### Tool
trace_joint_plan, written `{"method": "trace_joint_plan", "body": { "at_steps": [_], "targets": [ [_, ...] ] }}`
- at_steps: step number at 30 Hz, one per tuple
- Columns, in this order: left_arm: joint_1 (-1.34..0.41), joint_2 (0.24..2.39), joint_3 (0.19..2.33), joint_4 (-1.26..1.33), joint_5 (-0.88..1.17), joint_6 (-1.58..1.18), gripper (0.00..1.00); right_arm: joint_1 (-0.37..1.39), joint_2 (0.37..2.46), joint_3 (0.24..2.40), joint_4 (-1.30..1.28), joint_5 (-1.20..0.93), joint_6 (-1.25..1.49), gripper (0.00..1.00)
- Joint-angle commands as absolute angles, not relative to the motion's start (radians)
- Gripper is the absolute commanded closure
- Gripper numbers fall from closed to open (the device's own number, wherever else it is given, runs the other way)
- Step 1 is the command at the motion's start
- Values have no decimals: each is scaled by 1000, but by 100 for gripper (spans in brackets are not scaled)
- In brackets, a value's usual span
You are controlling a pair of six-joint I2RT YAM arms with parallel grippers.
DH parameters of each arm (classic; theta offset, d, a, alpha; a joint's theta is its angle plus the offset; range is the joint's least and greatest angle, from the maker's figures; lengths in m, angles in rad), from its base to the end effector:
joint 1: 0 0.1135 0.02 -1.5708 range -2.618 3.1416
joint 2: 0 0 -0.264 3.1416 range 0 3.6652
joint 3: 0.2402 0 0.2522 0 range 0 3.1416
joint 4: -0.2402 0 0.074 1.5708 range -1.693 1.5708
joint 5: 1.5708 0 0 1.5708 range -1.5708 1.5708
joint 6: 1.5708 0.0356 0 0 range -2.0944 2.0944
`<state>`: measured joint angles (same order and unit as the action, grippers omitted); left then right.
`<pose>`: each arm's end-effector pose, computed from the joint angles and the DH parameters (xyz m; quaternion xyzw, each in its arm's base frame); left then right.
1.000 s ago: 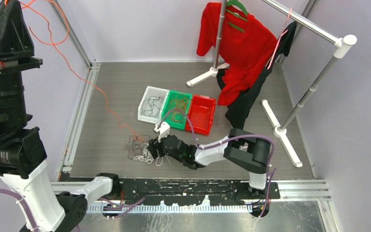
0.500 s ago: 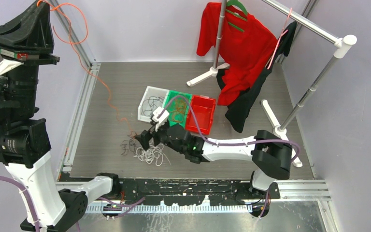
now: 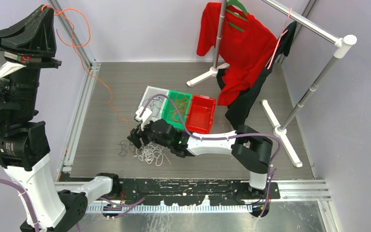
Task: Untangle the cables
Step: Untie the cable.
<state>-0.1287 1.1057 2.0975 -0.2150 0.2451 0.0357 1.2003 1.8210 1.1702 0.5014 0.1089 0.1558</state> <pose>0.0612 -0.0166 0.6634 0.1439 0.3732 -0.0898 0.9121 0.1574 0.3946 0.2523 -0.3467 0.6736 0.3765 0.5332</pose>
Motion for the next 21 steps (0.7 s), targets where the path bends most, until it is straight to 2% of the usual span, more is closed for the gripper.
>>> {"method": "trace_joint_plan", "body": {
  "at_steps": [1, 2, 4, 7, 9, 13, 18, 20, 21],
  "targets": [
    [-130, 1078, 2084, -259, 242, 51, 100, 1181, 1801, 1219, 541, 112, 130, 45],
    [-130, 1062, 2060, -282, 247, 50, 100, 1174, 1788, 1217, 550, 105, 127, 54],
    [-130, 1018, 1977, -338, 267, 48, 92, 1155, 1755, 1217, 546, 74, 125, 75],
    [-130, 936, 1793, -458, 345, 48, 82, 1132, 1688, 1208, 538, 35, 140, 90],
    [-130, 875, 1632, -524, 386, 42, 81, 1124, 1644, 1198, 533, 18, 149, 99],
    [-130, 755, 1359, -597, 500, 51, 85, 1114, 1569, 1166, 540, -10, 183, 99],
    [-130, 708, 1217, -698, 666, 118, 89, 1099, 1504, 1139, 578, -42, 245, 99],
    [-130, 720, 1204, -742, 709, 162, 87, 1096, 1491, 1133, 587, -59, 265, 99],
    [-130, 730, 1200, -764, 716, 175, 82, 1096, 1485, 1131, 591, -68, 271, 99]
  ]
}}
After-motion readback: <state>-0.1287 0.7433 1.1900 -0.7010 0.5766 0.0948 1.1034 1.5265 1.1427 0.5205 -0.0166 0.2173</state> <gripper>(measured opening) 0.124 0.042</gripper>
